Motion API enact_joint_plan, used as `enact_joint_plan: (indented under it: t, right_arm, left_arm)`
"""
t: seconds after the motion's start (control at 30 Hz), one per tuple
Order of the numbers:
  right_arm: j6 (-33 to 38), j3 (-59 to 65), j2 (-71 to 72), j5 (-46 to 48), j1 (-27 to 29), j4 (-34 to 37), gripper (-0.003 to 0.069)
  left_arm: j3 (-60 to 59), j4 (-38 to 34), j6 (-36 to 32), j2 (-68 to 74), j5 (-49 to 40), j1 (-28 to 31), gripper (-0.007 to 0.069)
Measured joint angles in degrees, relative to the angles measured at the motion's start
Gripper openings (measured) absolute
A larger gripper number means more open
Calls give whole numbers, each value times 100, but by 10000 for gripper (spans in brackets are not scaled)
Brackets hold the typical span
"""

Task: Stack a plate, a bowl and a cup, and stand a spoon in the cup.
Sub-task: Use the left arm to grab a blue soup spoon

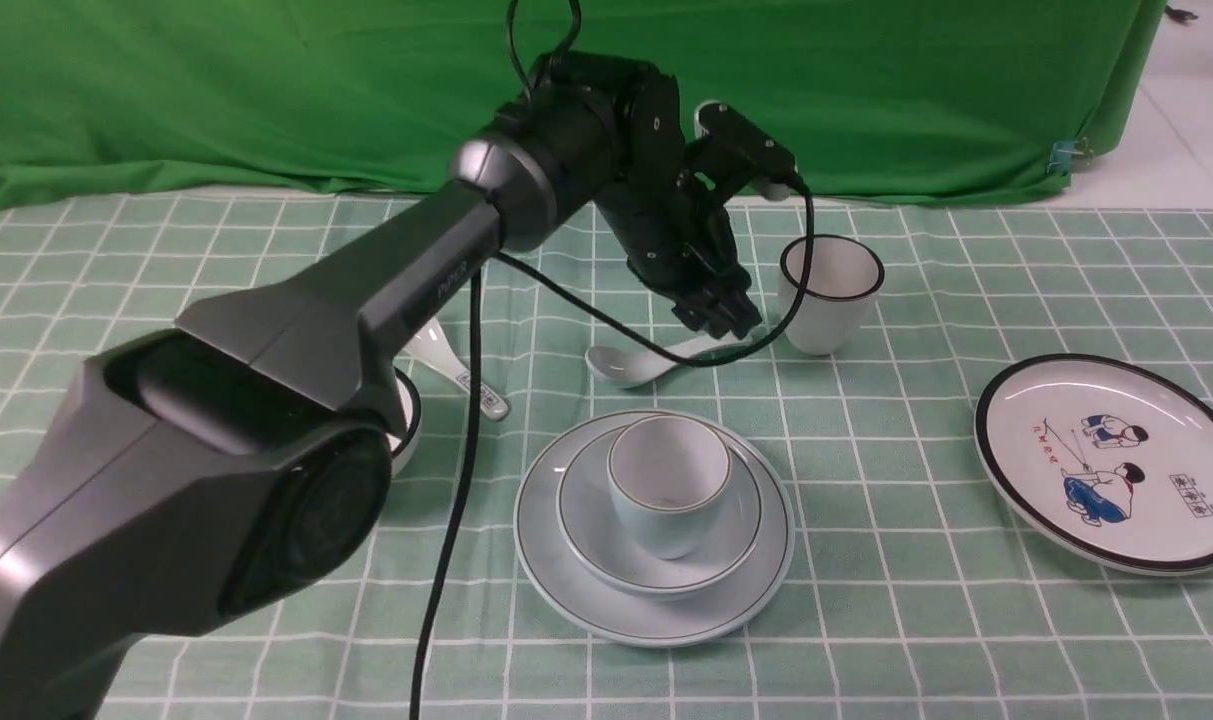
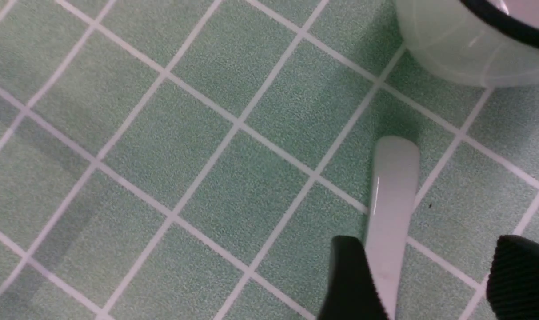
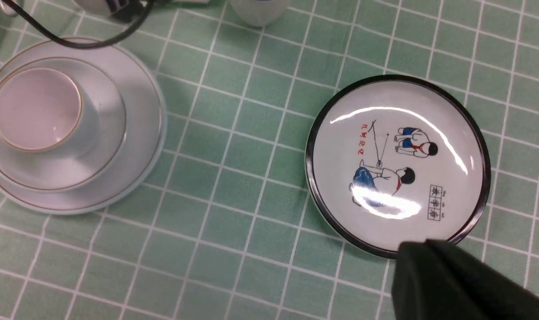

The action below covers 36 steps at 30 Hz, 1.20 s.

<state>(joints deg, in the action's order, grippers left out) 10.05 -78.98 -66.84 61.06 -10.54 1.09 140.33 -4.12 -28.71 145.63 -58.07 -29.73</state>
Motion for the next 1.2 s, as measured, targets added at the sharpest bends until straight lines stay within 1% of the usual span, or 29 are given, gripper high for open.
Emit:
enact_joint_plan:
  t: [0.13, 0.27, 0.53, 0.67, 0.97, 1.07, 1.13, 1.17, 1.2]
  right_arm:
    - [7, 0, 0, -19, 0, 0, 20]
    - [7, 6, 0, -25, 0, 0, 20]
    - [11, 23, 0, -25, 0, 0, 20]
    - [11, 33, 0, -25, 0, 0, 20]
    - [11, 33, 0, -25, 0, 0, 20]
    - [13, 33, 0, -25, 0, 0, 20]
    - [13, 33, 0, -25, 0, 0, 20]
    - [13, 33, 0, -25, 0, 0, 20]
    - [13, 33, 0, -32, 0, 0, 20]
  left_arm:
    - [0, 19, 0, 72, 143, 0, 523]
    - [0, 19, 0, 95, 178, 0, 561]
    - [0, 131, 159, 101, -65, 0, 554]
    - [0, 150, 340, 135, -71, 0, 554]
    - [4, 195, 373, 361, 19, 0, 554]
    - [11, 195, 373, 367, 13, 0, 533]
    - [11, 183, 379, 367, -5, 0, 487]
    - [11, 183, 383, 367, -26, 0, 449]
    - [18, 205, 466, 367, -34, 0, 387]
